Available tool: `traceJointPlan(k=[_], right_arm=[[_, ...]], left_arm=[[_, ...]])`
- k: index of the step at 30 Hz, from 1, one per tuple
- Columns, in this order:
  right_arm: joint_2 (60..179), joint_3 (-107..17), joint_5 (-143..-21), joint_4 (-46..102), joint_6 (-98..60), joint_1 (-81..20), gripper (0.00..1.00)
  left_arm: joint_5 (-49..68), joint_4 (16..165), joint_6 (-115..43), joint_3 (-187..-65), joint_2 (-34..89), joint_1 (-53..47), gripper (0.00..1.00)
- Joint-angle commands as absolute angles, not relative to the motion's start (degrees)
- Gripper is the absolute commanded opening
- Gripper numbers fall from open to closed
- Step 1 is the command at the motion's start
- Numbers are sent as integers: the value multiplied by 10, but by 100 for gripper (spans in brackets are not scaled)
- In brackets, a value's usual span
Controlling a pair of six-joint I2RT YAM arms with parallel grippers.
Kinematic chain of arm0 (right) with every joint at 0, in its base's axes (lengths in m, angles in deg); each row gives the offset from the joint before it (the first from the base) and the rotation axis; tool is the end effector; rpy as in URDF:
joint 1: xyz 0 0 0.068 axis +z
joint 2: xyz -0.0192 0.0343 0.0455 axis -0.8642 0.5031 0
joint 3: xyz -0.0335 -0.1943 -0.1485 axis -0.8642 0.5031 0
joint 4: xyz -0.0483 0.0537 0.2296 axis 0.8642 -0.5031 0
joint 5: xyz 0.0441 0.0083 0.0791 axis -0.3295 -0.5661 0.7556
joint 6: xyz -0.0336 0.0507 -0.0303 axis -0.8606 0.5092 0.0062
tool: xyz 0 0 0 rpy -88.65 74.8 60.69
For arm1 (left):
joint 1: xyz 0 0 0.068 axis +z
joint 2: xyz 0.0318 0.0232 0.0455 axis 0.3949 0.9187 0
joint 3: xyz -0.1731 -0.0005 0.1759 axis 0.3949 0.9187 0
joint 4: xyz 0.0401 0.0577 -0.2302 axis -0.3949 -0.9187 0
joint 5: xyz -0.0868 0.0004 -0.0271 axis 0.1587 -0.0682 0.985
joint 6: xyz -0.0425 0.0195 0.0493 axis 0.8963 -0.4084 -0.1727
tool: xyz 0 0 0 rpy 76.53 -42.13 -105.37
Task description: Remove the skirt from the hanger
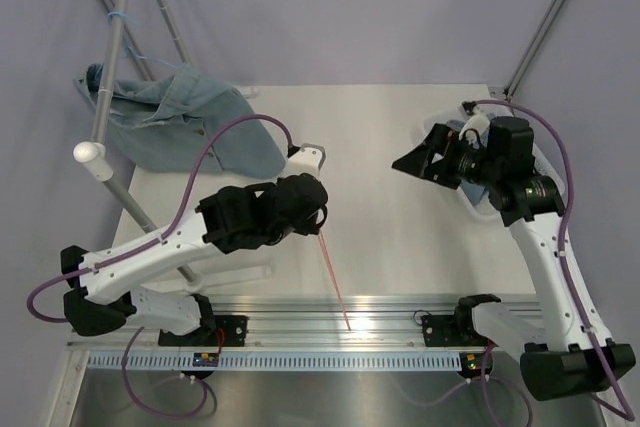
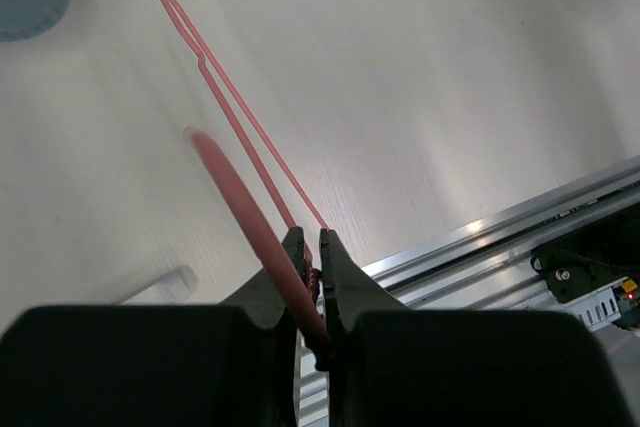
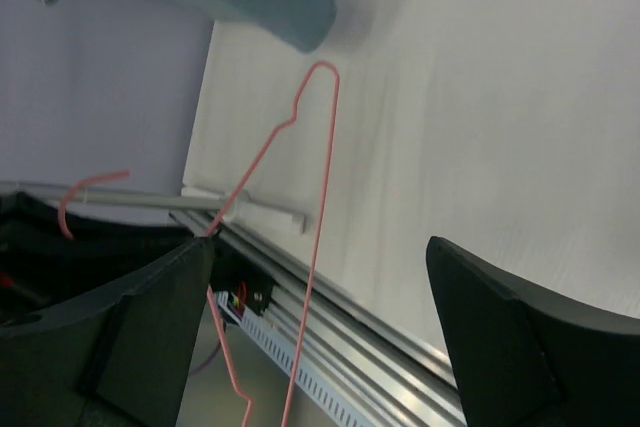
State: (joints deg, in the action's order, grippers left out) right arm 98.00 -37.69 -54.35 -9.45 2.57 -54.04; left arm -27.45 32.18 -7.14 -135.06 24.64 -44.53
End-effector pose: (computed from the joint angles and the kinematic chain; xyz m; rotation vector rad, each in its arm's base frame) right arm 0.2087 0.0525 0.3545 0.0253 2.1244 0.9931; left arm 0.1159 -0.2146 0.3434 0.3252 2.2781 -0.3787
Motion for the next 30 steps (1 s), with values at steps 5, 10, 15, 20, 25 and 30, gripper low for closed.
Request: traceJointPlan(k=[5, 10, 15, 20, 25, 30], right_arm=[[876, -365, -727, -160, 31, -307, 81], [895, -394, -860, -226, 7, -174, 75], [860, -342, -882, -218, 4, -117, 51], [818, -289, -891, -191, 12, -92, 45], [848, -310, -923, -198, 15, -50, 47], [895, -344, -1006, -218, 35, 47, 54]], left_arm=[[-375, 273, -10, -1434, 275, -433, 0], [-382, 153, -45, -1630, 411, -403, 0], [-369, 87, -59, -1746, 463, -376, 0], [-346, 70, -66, -1767, 471, -345, 0], [-346, 81, -76, -1733, 465, -326, 0], [-339, 96, -89, -1719, 466, -313, 0]])
